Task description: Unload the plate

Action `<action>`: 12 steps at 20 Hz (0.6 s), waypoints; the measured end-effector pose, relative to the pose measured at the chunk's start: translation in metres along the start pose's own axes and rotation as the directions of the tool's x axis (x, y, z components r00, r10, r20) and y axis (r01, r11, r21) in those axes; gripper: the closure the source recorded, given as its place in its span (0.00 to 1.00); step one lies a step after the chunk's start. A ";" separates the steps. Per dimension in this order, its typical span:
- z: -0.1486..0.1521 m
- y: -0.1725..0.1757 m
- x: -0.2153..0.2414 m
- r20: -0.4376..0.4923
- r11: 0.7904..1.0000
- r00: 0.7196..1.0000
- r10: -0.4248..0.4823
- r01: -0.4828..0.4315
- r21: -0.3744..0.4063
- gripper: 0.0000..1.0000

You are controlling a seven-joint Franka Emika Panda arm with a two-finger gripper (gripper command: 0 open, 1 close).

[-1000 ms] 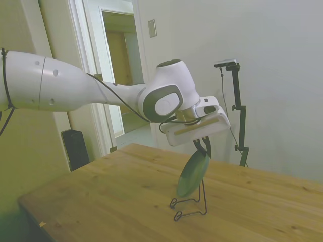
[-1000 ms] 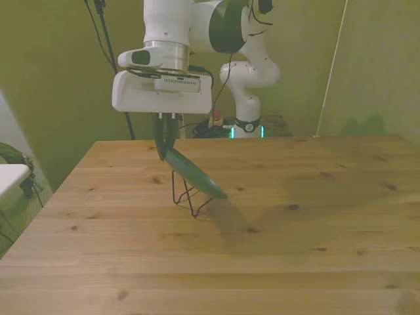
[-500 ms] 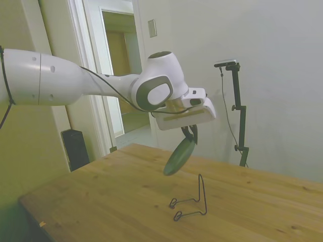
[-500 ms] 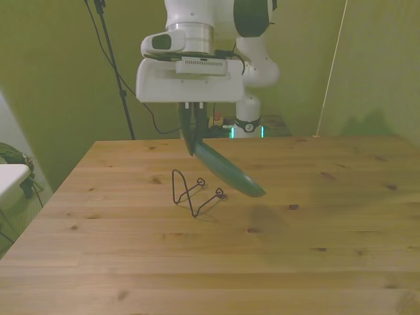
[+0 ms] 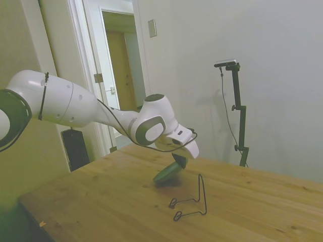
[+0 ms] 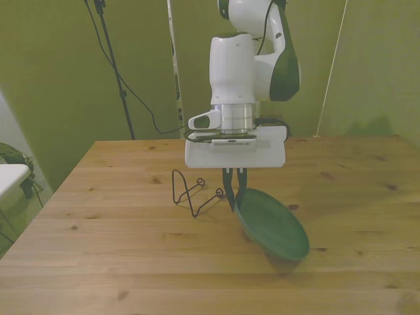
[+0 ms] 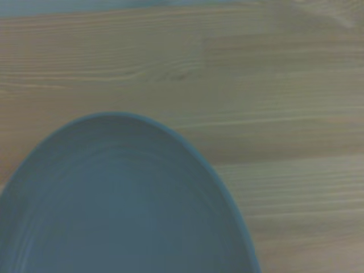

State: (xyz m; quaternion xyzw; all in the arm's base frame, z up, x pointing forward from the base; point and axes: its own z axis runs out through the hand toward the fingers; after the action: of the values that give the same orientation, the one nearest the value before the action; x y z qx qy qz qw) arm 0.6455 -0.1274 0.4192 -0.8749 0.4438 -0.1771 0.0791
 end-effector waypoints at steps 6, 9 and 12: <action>0.035 0.017 -0.014 0.046 0.996 0.996 0.071 -0.068 -0.057 1.00; 0.040 0.019 -0.015 0.051 0.995 0.996 0.079 -0.076 -0.064 0.00; 0.039 0.019 -0.014 0.049 0.995 0.995 0.083 -0.080 -0.063 0.00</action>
State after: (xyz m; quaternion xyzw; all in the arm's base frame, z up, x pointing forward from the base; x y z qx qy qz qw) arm 0.6387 -0.1276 0.3737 -0.8624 0.4820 -0.1375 0.0709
